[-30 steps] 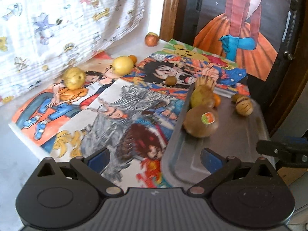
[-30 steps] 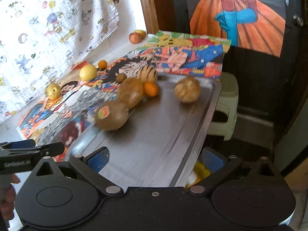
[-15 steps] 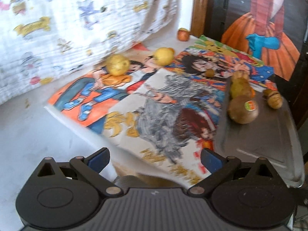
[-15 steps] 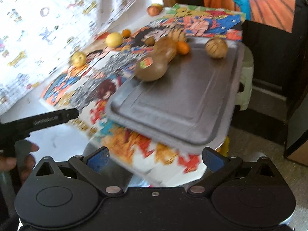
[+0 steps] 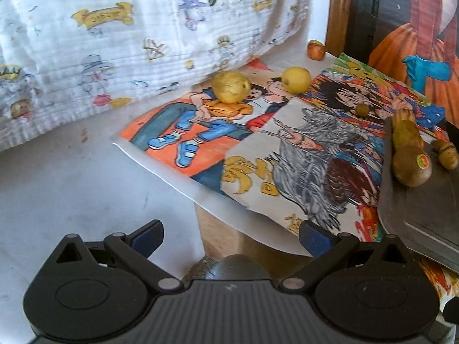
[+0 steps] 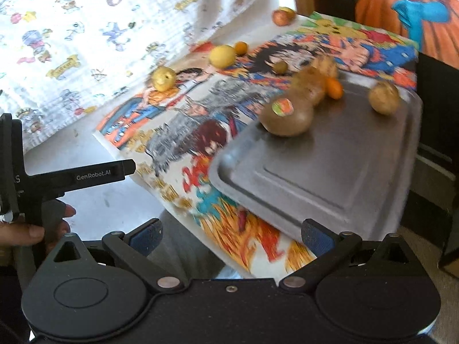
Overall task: Organize fruits
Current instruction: 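Withdraw both tools from the tray toward the remaining fruits, then reach left tool toward the yellow pear while right tool approaches the lemon, then close left tool on the yellow pear while right tool grips the lemon, then carry the pear with left tool while right tool carries the lemon over the tray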
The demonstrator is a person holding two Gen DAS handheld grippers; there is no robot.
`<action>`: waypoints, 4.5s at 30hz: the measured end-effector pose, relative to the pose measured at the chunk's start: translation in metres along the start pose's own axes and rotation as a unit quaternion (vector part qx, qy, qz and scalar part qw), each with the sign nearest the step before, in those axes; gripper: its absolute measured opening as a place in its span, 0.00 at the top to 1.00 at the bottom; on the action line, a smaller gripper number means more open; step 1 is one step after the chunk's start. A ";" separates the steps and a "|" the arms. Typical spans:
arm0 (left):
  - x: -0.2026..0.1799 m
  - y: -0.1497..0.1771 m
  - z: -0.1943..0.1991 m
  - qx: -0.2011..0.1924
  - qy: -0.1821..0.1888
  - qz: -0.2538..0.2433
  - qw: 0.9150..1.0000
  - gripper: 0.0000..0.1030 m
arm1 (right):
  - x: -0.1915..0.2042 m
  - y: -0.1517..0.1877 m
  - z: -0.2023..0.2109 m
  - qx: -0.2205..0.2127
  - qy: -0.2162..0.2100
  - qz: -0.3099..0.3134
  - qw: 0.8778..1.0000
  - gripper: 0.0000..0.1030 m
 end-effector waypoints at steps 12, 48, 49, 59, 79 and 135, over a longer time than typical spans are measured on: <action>0.049 -0.033 -0.005 -0.054 -0.066 0.049 0.995 0.00 | 0.024 -0.028 -0.016 -0.086 0.007 0.085 0.993 0.00; 0.030 -0.150 -0.127 -0.092 0.029 0.138 0.986 0.00 | -0.001 -0.294 -0.186 -0.097 -0.066 -0.047 0.992 0.02; 0.028 -0.152 -0.132 -0.092 0.037 0.152 0.983 0.00 | -0.006 -0.296 -0.195 -0.093 -0.068 -0.062 0.991 0.05; 0.023 -0.157 -0.164 -0.107 0.011 0.172 0.979 0.01 | -0.030 -0.301 -0.245 -0.065 -0.081 -0.103 0.989 0.20; 0.015 -0.159 -0.181 -0.127 0.056 0.192 0.971 0.32 | -0.015 -0.284 -0.271 -0.044 -0.070 -0.058 0.995 0.39; -0.088 -0.094 -0.017 -0.123 0.214 0.125 0.961 0.38 | -0.104 -0.177 -0.013 -0.142 -0.087 -0.134 0.977 0.42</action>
Point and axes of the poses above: each gripper's, at about its wrist camera, not at the fingertips, and z roughly against the way its jaws point, x to its left, y to its underside, the point moved 8 cm from there along -z, roughly the way its jaws point, and after that the axes turned 1 degree about y, right-handed, at the moved point
